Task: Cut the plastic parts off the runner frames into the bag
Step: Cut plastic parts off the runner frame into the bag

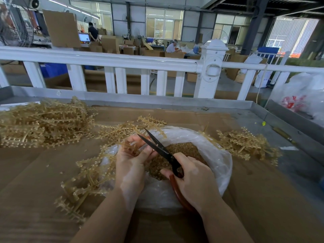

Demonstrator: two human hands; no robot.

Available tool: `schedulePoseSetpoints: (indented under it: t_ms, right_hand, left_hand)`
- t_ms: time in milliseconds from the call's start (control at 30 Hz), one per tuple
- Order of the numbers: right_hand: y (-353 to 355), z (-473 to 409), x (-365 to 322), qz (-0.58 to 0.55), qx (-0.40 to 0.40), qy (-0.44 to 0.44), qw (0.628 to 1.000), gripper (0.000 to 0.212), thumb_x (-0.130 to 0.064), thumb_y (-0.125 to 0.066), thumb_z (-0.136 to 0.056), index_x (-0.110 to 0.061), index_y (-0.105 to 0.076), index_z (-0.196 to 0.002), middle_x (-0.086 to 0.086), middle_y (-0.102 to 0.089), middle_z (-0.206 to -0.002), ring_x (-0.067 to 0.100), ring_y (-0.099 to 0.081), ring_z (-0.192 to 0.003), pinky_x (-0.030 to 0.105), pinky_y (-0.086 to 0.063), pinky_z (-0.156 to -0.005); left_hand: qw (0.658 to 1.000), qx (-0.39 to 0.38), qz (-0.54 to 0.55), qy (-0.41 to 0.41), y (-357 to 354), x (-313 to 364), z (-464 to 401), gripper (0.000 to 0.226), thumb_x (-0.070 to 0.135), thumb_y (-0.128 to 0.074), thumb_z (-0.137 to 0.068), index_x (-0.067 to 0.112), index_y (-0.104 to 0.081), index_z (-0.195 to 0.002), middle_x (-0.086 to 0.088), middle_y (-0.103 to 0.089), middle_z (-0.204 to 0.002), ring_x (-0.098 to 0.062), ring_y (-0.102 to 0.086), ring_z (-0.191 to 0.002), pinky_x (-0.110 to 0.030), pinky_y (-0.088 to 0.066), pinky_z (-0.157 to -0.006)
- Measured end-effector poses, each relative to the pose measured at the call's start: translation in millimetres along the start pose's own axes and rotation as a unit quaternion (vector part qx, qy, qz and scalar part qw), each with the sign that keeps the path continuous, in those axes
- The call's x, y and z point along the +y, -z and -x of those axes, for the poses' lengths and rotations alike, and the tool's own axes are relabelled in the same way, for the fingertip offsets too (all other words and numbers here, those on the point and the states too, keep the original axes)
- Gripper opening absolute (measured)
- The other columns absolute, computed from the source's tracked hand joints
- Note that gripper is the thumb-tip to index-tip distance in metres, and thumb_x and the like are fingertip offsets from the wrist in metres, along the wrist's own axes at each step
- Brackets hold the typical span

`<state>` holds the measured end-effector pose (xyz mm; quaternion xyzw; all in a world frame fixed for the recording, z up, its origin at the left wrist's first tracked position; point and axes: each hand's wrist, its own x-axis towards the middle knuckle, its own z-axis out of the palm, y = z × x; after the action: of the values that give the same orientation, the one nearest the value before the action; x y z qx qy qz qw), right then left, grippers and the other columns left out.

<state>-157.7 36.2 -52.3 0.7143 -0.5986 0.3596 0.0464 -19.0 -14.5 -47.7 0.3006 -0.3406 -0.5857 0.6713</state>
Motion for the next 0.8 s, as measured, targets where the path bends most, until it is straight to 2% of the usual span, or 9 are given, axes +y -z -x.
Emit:
schedulePoseSetpoints:
  t_ms: [200, 333, 500, 600, 800]
  right_hand:
    - [1.1, -0.4, 1.0, 0.004, -0.005, 0.003, 1.000, 0.031, -0.056, -0.058, -0.083, -0.026, -0.059, -0.092, -0.009, -0.059, -0.069, 0.010, -0.056, -0.062, 0.022, -0.045, -0.056]
    - [2.2, -0.4, 1.5, -0.004, 0.002, 0.010, 1.000, 0.031, -0.052, -0.063, -0.083, -0.022, -0.062, -0.091, -0.007, -0.062, -0.067, 0.012, -0.059, -0.061, 0.025, -0.047, -0.054]
    - [2.3, 0.8, 1.3, -0.014, 0.023, -0.001, 1.000, 0.037, -0.061, -0.050, -0.082, -0.027, -0.061, -0.092, -0.012, -0.061, -0.069, 0.005, -0.056, -0.063, 0.021, -0.047, -0.056]
    - [1.4, 0.7, 0.5, 0.004, 0.022, 0.000, 1.000, 0.038, -0.061, -0.050, -0.081, -0.029, -0.062, -0.095, -0.013, -0.061, -0.070, 0.004, -0.056, -0.066, 0.019, -0.046, -0.058]
    - [-0.8, 0.9, -0.9, 0.021, 0.030, 0.003, 0.999, 0.041, -0.061, -0.048, -0.082, -0.027, -0.063, -0.100, -0.011, -0.062, -0.075, 0.010, -0.059, -0.072, 0.022, -0.050, -0.062]
  left_hand:
    - [1.000, 0.001, 0.023, 0.002, 2.7, -2.2, -2.9, 0.031, -0.013, -0.059, -0.079, 0.017, -0.055, -0.083, -0.003, -0.069, -0.080, -0.019, -0.071, -0.079, -0.022, -0.056, -0.065]
    - [0.999, 0.008, 0.031, 0.001, 2.0, -1.8, -2.0, 0.033, -0.015, -0.058, -0.080, 0.018, -0.053, -0.085, -0.001, -0.069, -0.079, -0.019, -0.071, -0.079, -0.022, -0.056, -0.064]
    - [0.996, 0.026, 0.078, 0.030, -1.5, 2.5, -1.6, 0.033, -0.016, -0.056, -0.080, 0.015, -0.051, -0.092, -0.004, -0.068, -0.076, -0.019, -0.071, -0.071, -0.021, -0.056, -0.060]
    - [0.993, 0.029, 0.105, 0.036, -2.1, 4.6, -2.1, 0.036, -0.018, -0.052, -0.082, 0.016, -0.050, -0.094, -0.001, -0.067, -0.072, -0.014, -0.070, -0.068, -0.022, -0.056, -0.059]
    - [0.994, 0.031, 0.097, 0.045, -1.1, 5.2, -1.6, 0.037, -0.017, -0.051, -0.084, 0.018, -0.051, -0.098, -0.008, -0.065, -0.086, -0.013, -0.069, -0.072, -0.020, -0.055, -0.058]
